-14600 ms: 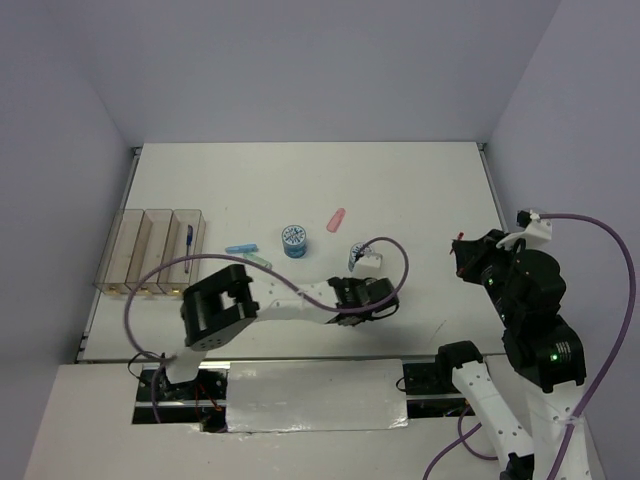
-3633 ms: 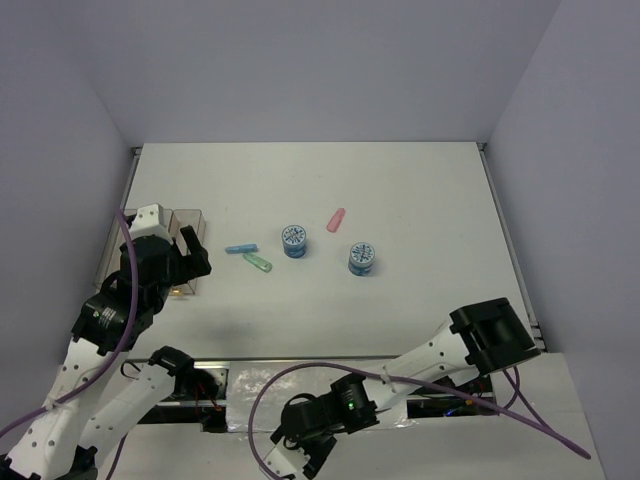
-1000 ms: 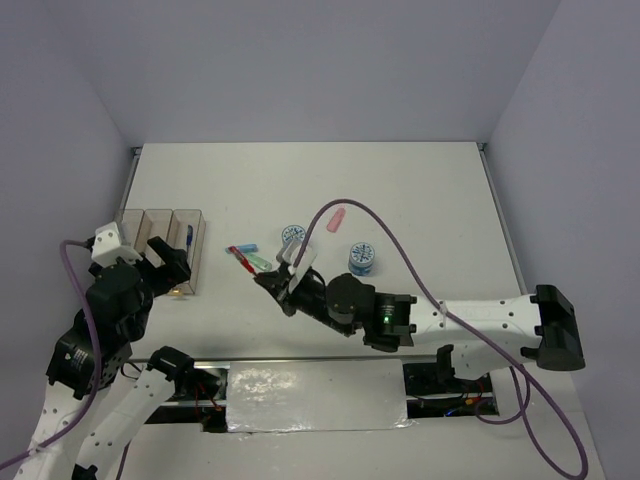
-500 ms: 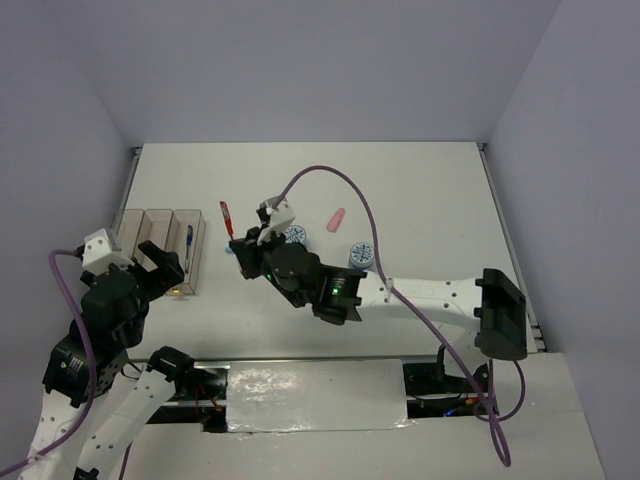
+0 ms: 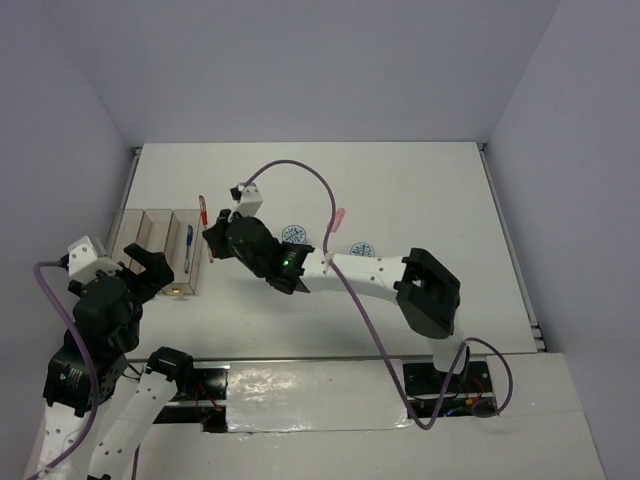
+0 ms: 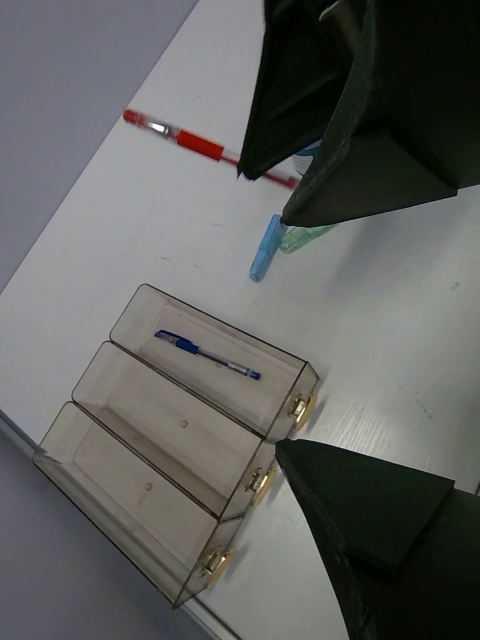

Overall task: Sort the stationery into containers
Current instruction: Place the pen in the storage box.

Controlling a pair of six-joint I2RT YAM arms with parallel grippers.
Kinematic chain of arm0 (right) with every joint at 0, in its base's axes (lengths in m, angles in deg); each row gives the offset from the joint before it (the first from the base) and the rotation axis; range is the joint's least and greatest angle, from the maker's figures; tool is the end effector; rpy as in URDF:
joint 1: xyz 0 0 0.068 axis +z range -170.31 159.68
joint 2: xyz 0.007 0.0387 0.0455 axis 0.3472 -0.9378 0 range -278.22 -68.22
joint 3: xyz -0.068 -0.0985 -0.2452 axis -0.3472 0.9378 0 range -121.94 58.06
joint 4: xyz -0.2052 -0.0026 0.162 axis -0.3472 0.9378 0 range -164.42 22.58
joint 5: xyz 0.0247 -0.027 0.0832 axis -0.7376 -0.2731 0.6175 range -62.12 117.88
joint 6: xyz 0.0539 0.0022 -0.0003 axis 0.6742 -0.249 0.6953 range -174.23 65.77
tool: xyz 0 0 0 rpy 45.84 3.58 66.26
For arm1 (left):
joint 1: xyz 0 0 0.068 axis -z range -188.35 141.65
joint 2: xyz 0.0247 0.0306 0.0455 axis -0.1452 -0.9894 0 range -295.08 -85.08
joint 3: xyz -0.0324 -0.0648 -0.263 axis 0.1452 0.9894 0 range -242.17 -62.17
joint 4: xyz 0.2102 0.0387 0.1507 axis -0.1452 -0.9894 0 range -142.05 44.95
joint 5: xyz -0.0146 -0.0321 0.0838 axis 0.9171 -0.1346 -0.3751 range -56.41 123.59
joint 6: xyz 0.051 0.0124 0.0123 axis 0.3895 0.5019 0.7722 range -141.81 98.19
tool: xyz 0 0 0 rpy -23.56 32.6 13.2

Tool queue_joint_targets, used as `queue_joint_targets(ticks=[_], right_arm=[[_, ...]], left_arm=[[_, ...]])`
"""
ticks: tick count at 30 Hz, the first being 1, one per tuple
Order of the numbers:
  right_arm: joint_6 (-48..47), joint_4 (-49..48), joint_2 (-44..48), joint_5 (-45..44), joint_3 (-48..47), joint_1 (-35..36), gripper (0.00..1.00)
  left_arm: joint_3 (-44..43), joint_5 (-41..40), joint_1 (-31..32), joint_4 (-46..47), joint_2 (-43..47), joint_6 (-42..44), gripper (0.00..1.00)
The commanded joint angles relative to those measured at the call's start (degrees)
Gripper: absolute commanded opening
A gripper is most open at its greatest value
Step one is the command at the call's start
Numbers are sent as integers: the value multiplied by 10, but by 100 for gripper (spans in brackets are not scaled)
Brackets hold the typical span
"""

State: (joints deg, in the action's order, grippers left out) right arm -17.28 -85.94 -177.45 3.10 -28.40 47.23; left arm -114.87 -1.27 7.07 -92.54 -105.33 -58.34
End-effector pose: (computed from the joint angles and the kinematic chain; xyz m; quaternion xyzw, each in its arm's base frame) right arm 0.1896 0.4197 0.3026 -0.0679 0.7641 0.3884 0.5105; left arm 0.0503 0.0072 0.3603 -0.3179 0.7109 -0.0407 0.6260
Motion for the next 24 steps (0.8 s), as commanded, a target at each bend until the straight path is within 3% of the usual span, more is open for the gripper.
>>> queue_joint_targets(ticks=[1, 9, 16, 24], right_arm=[[60, -36, -48, 18, -68, -10, 0], [218, 11, -200, 10, -221, -22, 0], [241, 46, -335, 30, -387, -31, 0], [255, 52, -376, 22, -412, -35, 11]], left_arm=[[1, -2, -7, 19, 17, -5, 99], [3, -4, -14, 21, 42, -4, 99], [6, 9, -14, 28, 49, 4, 99], [7, 15, -14, 33, 50, 8, 99]])
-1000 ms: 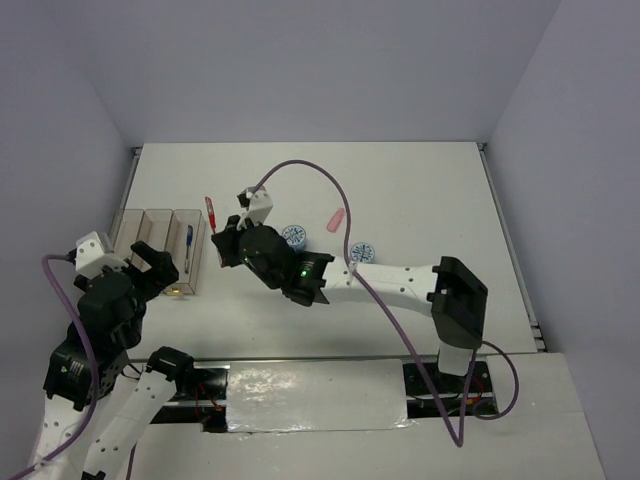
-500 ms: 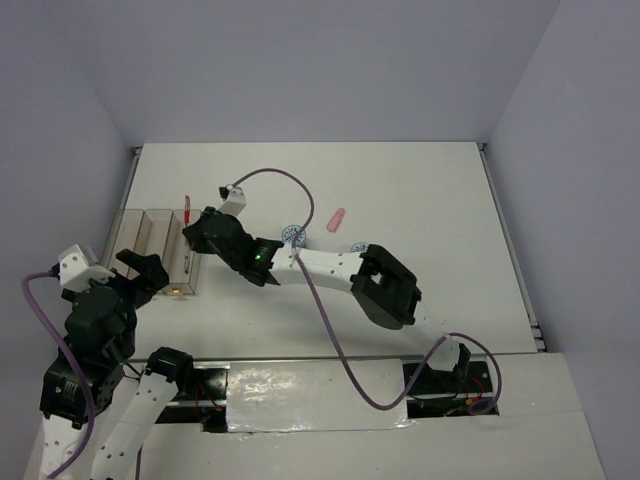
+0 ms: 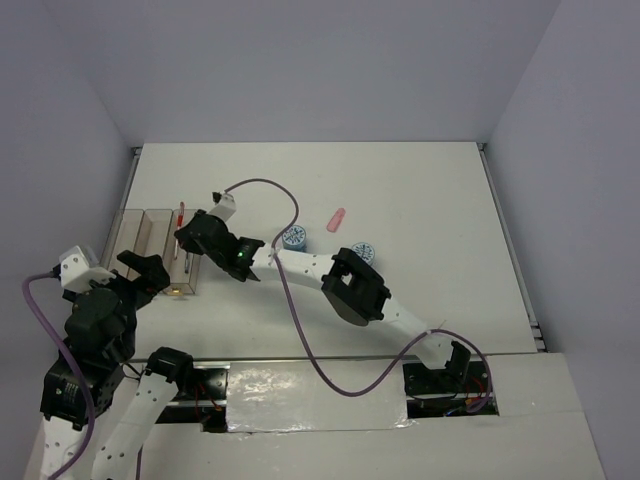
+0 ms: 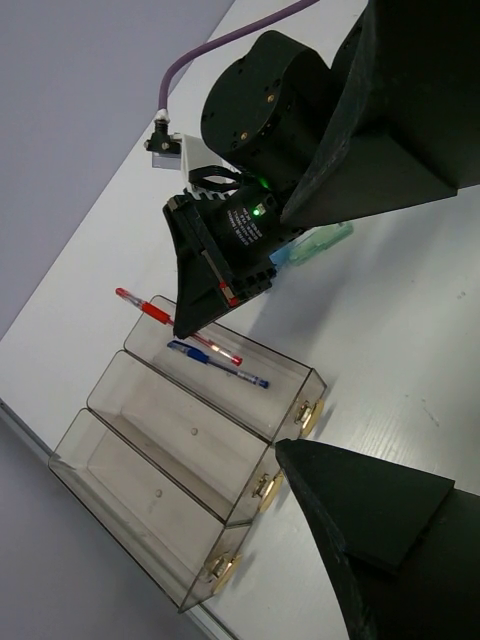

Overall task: Sort the stationery into containers
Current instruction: Place the pen in the storage box.

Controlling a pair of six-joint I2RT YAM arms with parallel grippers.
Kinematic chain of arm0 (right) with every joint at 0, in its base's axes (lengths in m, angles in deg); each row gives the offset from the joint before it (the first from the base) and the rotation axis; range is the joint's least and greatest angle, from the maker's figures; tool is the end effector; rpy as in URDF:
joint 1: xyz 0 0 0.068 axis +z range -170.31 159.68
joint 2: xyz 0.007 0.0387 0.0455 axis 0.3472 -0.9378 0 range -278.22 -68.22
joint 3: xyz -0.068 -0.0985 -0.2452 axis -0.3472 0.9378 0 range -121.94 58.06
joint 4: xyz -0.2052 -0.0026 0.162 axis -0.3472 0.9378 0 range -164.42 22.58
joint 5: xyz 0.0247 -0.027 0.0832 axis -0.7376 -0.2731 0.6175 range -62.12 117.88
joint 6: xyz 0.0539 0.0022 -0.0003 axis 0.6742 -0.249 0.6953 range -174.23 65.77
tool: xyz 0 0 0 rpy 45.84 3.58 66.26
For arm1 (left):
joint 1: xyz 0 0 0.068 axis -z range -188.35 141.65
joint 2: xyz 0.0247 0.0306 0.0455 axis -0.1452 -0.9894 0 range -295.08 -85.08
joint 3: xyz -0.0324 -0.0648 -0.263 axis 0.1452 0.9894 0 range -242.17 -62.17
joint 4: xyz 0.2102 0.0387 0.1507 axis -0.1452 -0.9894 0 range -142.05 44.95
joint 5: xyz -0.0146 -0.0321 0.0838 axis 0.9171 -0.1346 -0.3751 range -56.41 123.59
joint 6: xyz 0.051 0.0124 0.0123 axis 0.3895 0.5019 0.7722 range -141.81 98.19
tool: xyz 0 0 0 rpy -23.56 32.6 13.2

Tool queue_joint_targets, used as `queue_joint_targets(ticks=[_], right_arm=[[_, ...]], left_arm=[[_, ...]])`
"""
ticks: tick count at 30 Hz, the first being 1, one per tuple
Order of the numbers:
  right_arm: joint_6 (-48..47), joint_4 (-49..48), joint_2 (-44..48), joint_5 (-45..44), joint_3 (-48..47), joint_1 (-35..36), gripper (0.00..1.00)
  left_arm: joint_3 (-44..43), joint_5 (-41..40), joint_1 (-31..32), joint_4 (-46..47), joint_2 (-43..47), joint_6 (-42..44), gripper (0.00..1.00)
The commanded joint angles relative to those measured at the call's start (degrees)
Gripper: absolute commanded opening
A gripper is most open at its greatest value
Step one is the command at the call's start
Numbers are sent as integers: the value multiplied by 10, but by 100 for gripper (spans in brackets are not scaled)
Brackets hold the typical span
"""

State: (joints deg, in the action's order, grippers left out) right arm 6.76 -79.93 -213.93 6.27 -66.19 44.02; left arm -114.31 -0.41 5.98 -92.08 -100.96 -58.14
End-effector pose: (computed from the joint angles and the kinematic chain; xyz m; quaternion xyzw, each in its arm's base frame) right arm 0.2678 0.5270 0.1991 0.0900 0.7871 0.4568 0.4046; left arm 0.0339 0.0118 0.3598 -0.3236 0.6875 -0.0574 0.6475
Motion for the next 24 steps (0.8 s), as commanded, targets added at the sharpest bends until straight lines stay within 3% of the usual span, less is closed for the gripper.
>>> queue_joint_targets(ticks=[1, 11, 18, 24], right_arm=[[12, -9, -15, -8, -36, -4, 14], [1, -30, -46, 49, -51, -11, 15], [0, -33, -53, 64, -58, -13, 40], [-5, -45, -51, 77, -57, -13, 49]], left_arm=[[1, 7, -4, 28, 8, 6, 99], [3, 10, -4, 31, 14, 7, 99], [3, 13, -4, 32, 13, 10, 99], [4, 15, -4, 33, 19, 11, 99]])
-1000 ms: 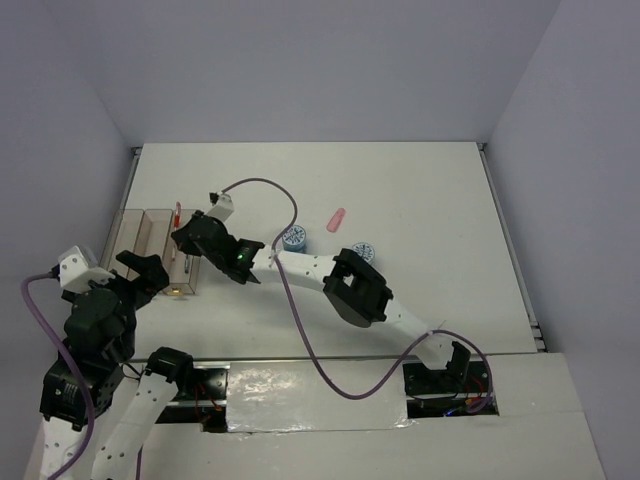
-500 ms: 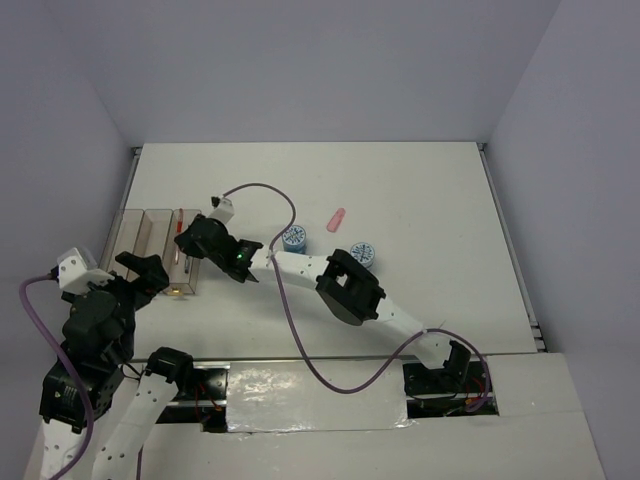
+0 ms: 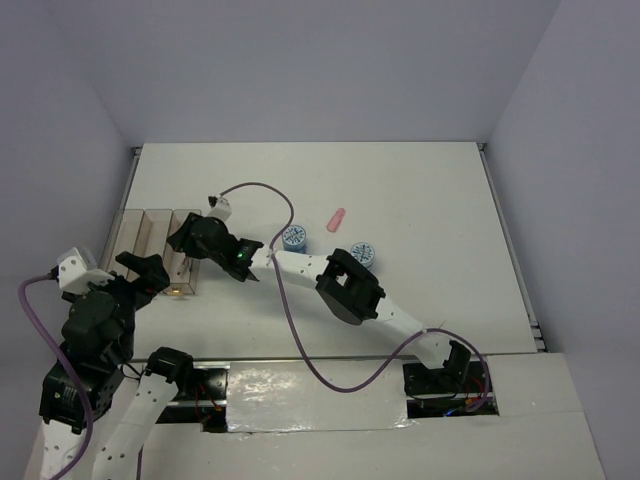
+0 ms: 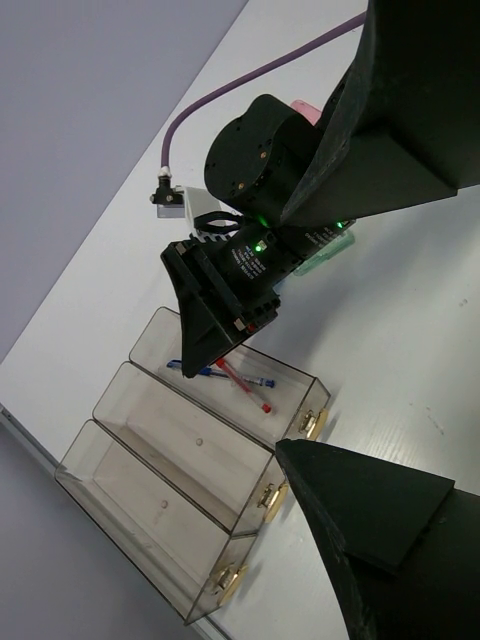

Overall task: Sort the stationery into containers
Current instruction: Place the pen in the storage box, then pick up the stationery from the center of the board.

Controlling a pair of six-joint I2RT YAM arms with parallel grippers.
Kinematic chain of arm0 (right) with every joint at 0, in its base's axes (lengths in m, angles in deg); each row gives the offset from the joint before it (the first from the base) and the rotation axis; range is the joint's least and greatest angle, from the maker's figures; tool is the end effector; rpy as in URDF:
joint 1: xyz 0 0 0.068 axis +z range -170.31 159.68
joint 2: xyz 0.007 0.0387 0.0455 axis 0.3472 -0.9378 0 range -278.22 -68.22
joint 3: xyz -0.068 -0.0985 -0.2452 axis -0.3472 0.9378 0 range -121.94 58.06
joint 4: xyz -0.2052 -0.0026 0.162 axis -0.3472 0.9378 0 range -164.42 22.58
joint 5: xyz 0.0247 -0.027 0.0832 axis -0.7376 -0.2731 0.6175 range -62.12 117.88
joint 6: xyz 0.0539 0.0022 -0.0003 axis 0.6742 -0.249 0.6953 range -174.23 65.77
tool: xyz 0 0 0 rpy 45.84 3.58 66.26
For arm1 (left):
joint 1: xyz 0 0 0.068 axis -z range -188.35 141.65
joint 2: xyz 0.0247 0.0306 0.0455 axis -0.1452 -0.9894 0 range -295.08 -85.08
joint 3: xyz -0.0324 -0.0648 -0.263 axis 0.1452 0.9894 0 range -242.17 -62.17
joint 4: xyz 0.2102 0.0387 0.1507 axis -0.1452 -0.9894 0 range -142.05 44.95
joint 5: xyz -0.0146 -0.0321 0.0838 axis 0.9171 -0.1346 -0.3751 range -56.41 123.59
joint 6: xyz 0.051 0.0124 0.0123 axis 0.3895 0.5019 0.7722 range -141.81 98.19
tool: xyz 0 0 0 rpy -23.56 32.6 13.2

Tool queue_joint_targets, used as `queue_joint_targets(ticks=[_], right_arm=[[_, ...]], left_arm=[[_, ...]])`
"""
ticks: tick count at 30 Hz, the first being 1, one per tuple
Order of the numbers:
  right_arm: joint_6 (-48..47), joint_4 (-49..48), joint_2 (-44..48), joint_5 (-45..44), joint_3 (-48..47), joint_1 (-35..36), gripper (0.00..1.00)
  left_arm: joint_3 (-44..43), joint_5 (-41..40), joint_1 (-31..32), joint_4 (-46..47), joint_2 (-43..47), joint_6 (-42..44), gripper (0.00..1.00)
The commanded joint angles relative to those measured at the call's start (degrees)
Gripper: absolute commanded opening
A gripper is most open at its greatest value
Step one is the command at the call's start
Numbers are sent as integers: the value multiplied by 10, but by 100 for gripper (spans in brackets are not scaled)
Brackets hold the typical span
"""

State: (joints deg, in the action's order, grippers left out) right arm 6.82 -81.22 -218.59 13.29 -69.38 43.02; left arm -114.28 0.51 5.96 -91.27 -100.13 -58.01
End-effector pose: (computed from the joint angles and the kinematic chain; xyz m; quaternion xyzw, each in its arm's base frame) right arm 0.2785 0.5345 0.1737 0.0605 0.7942 0.4799 0.3678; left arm 0.0309 0.0121 0.3611 -0.3198 0.6814 -0.0693 0.6546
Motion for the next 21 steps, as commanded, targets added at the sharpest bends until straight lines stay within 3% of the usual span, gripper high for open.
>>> queue_joint_targets(ticks=[1, 9, 17, 21], right_arm=[[-9, -36, 1, 8, -22, -4, 49], [-114, -88, 110, 6, 60, 2, 52], [-265, -210, 408, -6, 357, 2, 67], [-332, -187, 543, -9, 513, -9, 74]], left_arm=[[4, 5, -3, 25, 12, 10, 99], [5, 6, -3, 27, 18, 10, 99], [5, 15, -4, 33, 1, 17, 99], [9, 59, -3, 52, -25, 36, 99]])
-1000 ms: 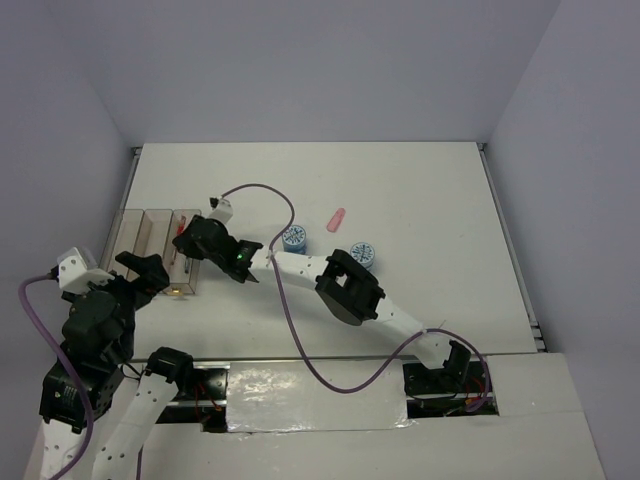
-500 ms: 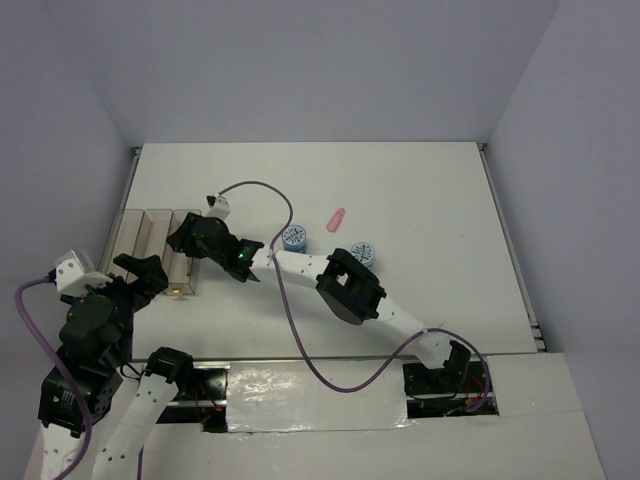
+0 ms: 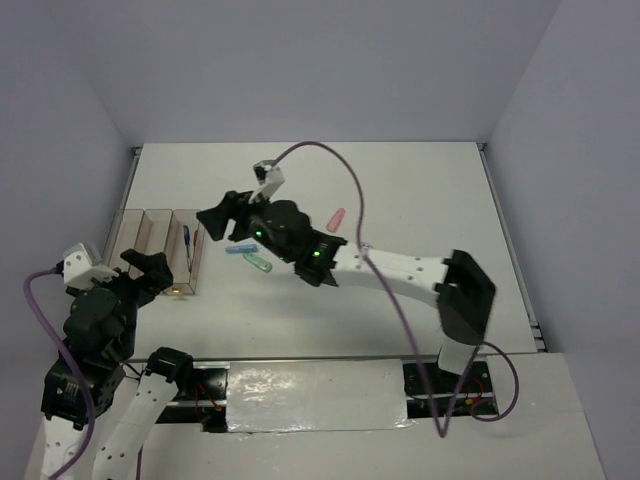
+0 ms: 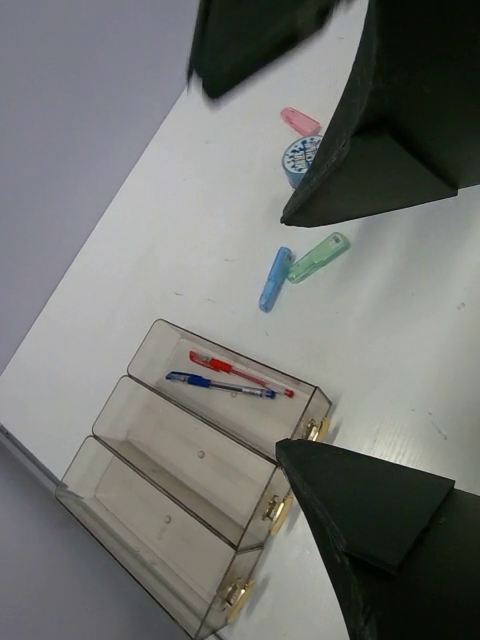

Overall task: Sort the stationery into containers
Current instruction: Pick up the stationery from the center of the board.

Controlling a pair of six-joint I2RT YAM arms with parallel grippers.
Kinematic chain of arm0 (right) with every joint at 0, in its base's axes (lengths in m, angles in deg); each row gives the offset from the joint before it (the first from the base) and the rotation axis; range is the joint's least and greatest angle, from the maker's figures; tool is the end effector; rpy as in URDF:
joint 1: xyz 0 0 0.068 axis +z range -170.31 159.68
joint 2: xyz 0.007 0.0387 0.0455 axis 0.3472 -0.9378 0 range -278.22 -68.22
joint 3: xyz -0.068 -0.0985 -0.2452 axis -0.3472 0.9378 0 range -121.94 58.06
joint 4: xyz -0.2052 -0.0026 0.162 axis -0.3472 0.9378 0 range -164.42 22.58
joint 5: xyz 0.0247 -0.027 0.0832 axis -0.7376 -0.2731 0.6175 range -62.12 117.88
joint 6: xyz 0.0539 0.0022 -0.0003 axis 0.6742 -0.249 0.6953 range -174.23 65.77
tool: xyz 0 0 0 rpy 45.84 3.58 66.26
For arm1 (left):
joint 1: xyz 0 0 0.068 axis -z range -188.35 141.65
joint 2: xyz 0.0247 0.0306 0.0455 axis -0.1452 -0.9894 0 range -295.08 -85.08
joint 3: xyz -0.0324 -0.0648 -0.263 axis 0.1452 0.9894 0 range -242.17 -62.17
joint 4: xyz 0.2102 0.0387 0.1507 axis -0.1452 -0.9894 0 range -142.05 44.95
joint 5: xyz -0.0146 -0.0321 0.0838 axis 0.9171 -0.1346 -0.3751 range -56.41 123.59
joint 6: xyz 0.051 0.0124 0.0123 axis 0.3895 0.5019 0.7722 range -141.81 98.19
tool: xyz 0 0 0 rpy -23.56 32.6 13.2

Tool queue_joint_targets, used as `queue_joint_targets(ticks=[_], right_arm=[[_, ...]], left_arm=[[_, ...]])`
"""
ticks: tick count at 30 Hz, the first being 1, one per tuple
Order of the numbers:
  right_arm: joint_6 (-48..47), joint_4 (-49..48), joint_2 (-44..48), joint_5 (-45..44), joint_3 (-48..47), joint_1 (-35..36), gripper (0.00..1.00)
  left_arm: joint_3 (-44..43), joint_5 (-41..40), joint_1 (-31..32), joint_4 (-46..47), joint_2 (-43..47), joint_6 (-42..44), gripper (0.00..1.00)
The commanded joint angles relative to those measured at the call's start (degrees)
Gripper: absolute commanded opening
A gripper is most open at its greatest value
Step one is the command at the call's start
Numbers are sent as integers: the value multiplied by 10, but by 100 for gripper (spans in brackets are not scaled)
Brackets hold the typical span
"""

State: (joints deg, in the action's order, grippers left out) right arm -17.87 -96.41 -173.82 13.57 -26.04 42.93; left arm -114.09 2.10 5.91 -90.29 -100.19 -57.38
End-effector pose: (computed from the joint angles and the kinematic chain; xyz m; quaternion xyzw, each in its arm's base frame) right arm 0.2101 0.3973 0.3348 -0.0763 0.7000 0.4817 0.5217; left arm 0.0323 0.0109 0.3619 -0.3090 0.6834 -0.0786 0.6568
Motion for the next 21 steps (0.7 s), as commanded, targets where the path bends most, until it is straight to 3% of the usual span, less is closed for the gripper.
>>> queue_joint_targets(ticks=[1, 6, 10, 14, 21], right_arm=[[-98, 27, 121, -19, 96, -12, 77], [-90, 225, 321, -132, 235, -28, 81], [-27, 357, 491, -222, 329, -28, 85], [-12, 446, 660, -217, 403, -28, 88], [25, 533, 800, -187, 495, -28, 88]], left_arm=[[8, 61, -3, 49, -50, 36, 99], [-13, 128, -3, 16, -203, -19, 99], [5, 150, 1, 56, -335, -104, 99], [6, 75, 64, 111, -415, -210, 99], [-74, 9, 90, 79, -637, -346, 99]])
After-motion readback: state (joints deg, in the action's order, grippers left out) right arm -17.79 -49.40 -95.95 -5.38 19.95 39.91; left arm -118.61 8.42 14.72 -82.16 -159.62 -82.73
